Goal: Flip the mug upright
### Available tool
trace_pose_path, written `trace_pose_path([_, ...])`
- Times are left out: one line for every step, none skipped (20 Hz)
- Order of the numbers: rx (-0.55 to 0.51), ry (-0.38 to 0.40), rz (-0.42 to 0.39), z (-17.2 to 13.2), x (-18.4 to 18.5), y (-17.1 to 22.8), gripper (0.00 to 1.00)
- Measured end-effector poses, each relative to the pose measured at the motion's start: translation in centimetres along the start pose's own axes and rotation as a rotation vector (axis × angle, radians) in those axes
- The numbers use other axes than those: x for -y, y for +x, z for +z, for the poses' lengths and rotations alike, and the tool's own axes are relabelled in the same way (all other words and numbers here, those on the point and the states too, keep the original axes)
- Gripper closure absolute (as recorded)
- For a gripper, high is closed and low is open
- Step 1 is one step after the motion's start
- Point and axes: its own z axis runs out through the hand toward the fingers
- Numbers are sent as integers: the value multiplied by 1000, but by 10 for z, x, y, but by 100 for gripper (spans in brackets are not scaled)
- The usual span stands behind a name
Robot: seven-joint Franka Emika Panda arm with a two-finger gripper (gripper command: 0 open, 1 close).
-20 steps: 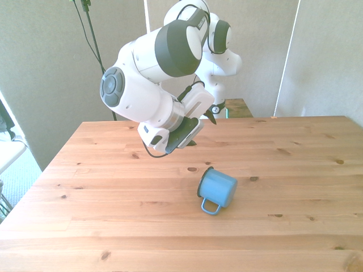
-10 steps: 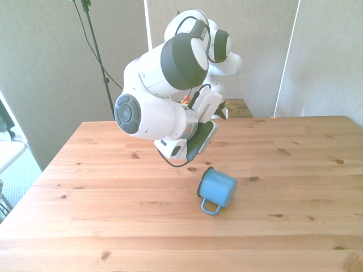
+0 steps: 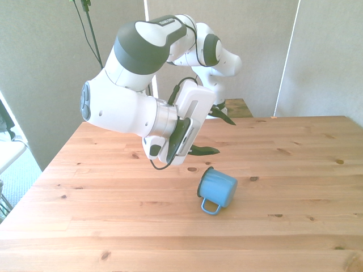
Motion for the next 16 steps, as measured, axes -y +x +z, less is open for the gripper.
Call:
trace_pose_path([-7, 11, 2, -2, 0, 1, 0])
trace_pose_path([-13, 23, 5, -3, -1, 2, 0])
trace_pose_path([-28, 31, 11, -5, -3, 6, 0])
trace_pose_path([-35, 36, 16, -5, -5, 8, 0])
trace_pose_path([-16, 31, 14, -3, -7, 8, 0])
trace_pose_path([52, 2, -8, 4, -6, 1, 0])
trace_pose_path([51, 5, -9, 4, -6, 1, 0])
trace_pose_path([47, 30, -18, 3, -3, 1, 0])
trace_pose_path([35, 67, -23, 2, 3, 3, 0])
trace_pose_path([25, 104, -27, 0, 8, 4, 0])
trace_pose_path([16, 138, -28, -1, 13, 6, 0])
trace_pose_path([5, 172, -25, -3, 18, 8, 0])
trace_pose_path([-9, 202, -23, -4, 21, 10, 0])
trace_pose_path([-24, 232, -21, -6, 23, 14, 0])
trace_pose_path([-46, 264, -20, -9, 24, 17, 0])
trace_pose_path([-82, 302, -19, -14, 25, 22, 0])
